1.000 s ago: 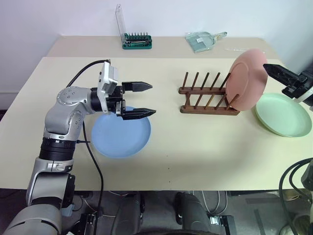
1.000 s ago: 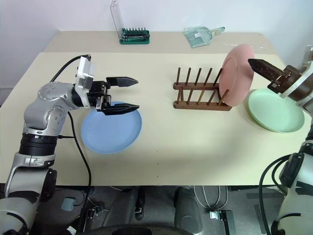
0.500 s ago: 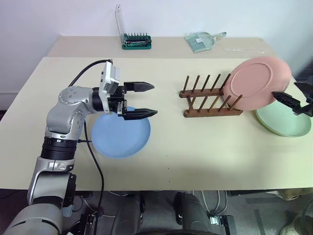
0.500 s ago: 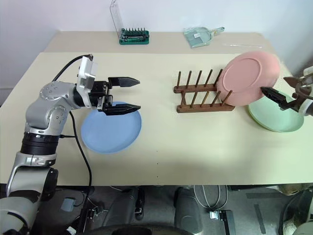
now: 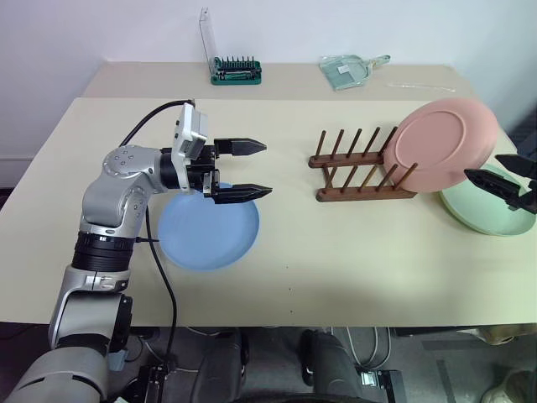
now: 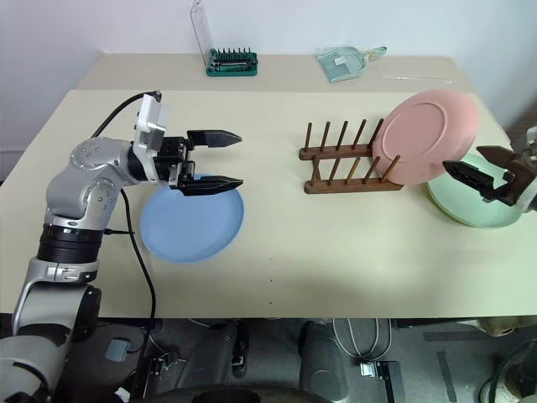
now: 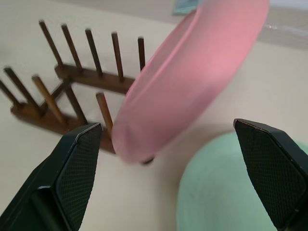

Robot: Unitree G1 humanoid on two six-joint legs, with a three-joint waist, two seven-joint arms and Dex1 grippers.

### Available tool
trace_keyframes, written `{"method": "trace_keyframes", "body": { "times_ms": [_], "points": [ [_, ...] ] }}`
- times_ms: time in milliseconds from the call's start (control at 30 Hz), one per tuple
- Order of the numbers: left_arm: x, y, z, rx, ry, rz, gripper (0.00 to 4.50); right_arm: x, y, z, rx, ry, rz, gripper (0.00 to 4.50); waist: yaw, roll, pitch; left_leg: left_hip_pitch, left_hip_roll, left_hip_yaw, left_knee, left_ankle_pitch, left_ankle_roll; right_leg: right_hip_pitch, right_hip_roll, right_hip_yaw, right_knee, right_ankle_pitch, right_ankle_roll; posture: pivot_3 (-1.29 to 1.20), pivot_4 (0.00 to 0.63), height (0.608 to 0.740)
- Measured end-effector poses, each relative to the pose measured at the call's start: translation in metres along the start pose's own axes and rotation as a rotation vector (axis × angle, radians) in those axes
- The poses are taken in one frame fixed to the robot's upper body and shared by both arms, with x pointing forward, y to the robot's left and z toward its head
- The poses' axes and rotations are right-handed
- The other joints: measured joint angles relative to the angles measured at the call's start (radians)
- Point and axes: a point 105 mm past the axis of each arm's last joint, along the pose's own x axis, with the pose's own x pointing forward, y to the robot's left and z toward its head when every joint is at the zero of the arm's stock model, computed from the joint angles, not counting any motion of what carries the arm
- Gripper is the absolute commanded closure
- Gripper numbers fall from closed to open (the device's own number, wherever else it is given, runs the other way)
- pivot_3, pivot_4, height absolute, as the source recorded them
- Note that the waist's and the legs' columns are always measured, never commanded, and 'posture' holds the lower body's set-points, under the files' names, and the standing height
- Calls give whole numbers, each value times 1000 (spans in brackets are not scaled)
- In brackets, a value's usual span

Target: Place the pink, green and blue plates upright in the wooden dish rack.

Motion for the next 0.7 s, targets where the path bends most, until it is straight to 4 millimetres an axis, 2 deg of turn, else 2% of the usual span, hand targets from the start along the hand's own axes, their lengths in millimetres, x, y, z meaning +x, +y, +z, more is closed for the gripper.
{"method": "trace_keyframes", "body": {
  "times_ms": [100, 200, 300, 533, 633, 700],
  "points": [
    [-1, -1, 1, 5, 0, 1, 0, -5, -1, -18, -48, 109, -8, 51, 0, 0, 0, 0, 0, 0, 0, 0, 0, 0, 0, 0, 0, 0, 0, 0, 150, 724],
    [0, -2, 1, 8, -2, -5, 0, 1, 1, -36, -85, 211, -11, 51, -3, 0, 0, 1, 0, 0, 0, 0, 0, 0, 0, 0, 0, 0, 0, 0, 150, 724],
    [2, -3, 2, 12, -1, -15, 0, 8, -1, -62, -116, 337, -32, 51, -4, 0, 0, 0, 0, 0, 0, 0, 0, 0, 0, 0, 0, 0, 0, 0, 150, 724],
    [8, -12, 11, 36, -13, -62, 0, 35, -8, -83, -133, 409, -85, 51, -3, 0, 0, 0, 0, 0, 0, 0, 0, 0, 0, 0, 0, 0, 0, 0, 150, 724],
    [10, -14, 12, 45, -12, -66, 0, 38, -10, -95, -102, 445, -92, 909, 1, 0, 0, 0, 0, 0, 0, 0, 0, 0, 0, 0, 0, 0, 0, 0, 150, 724],
    [10, -15, 13, 46, -10, -67, 0, 38, -13, -98, -106, 457, -101, 1886, 0, 0, 0, 0, 0, 0, 0, 0, 0, 0, 0, 0, 0, 0, 0, 0, 150, 724]
  ]
}}
